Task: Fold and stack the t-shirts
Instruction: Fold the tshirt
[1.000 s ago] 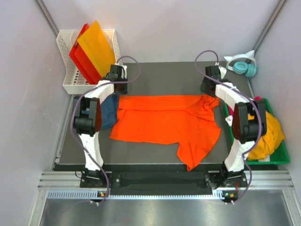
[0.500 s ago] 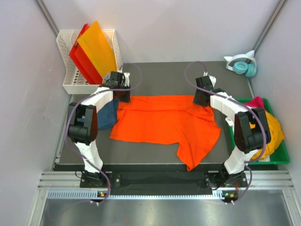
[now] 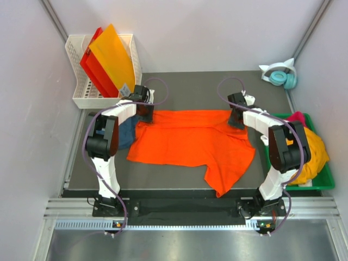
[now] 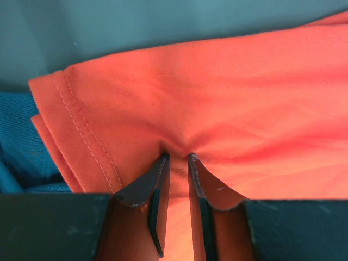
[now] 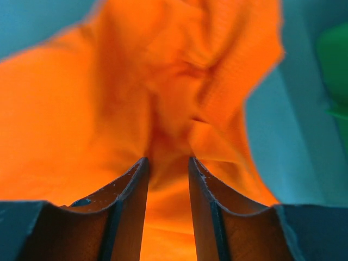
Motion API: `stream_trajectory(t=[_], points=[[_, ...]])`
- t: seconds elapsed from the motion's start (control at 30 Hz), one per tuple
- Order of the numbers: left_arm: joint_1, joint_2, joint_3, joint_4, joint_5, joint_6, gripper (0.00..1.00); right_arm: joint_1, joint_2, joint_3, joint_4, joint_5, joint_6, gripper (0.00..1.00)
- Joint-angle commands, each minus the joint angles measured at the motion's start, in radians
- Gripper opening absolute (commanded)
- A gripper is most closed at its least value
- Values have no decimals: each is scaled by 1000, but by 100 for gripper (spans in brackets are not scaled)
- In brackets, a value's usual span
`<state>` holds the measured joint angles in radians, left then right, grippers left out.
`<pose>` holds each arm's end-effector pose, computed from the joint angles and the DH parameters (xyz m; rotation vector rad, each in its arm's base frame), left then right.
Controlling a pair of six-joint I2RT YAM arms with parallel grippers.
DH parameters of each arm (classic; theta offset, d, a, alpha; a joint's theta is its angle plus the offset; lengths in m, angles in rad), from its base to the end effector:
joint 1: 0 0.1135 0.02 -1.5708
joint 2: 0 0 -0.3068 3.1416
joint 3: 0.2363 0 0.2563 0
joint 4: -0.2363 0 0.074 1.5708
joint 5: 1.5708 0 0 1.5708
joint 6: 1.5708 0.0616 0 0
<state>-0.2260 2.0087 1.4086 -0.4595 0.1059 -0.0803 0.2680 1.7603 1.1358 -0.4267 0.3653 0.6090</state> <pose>0.4427 -0.1085 0.1822 0.2288 2.6322 -0.2437 0.3726 0.0795 0.2036 0.5492 2.4611 -0.1370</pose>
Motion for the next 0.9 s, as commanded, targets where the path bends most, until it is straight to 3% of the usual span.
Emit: stream_trajectory(t=[0.0, 0.43, 0.6, 0.77, 0.87], points=[[5, 30, 6, -18, -46, 2, 25, -41, -70, -62, -14, 67, 46, 36], [10, 25, 12, -27, -55, 1, 25, -133, -60, -83, 9, -3, 5, 37], [10, -160, -34, 30, -8, 8, 29, -84, -218, -81, 115, -40, -77, 44], [-2, -403, -127, 30, 9, 7, 33, -20, -317, -18, 31, -32, -117, 53], [-15, -520, -227, 13, -14, 48, 34, 11, -402, -72, -18, -25, -130, 54]])
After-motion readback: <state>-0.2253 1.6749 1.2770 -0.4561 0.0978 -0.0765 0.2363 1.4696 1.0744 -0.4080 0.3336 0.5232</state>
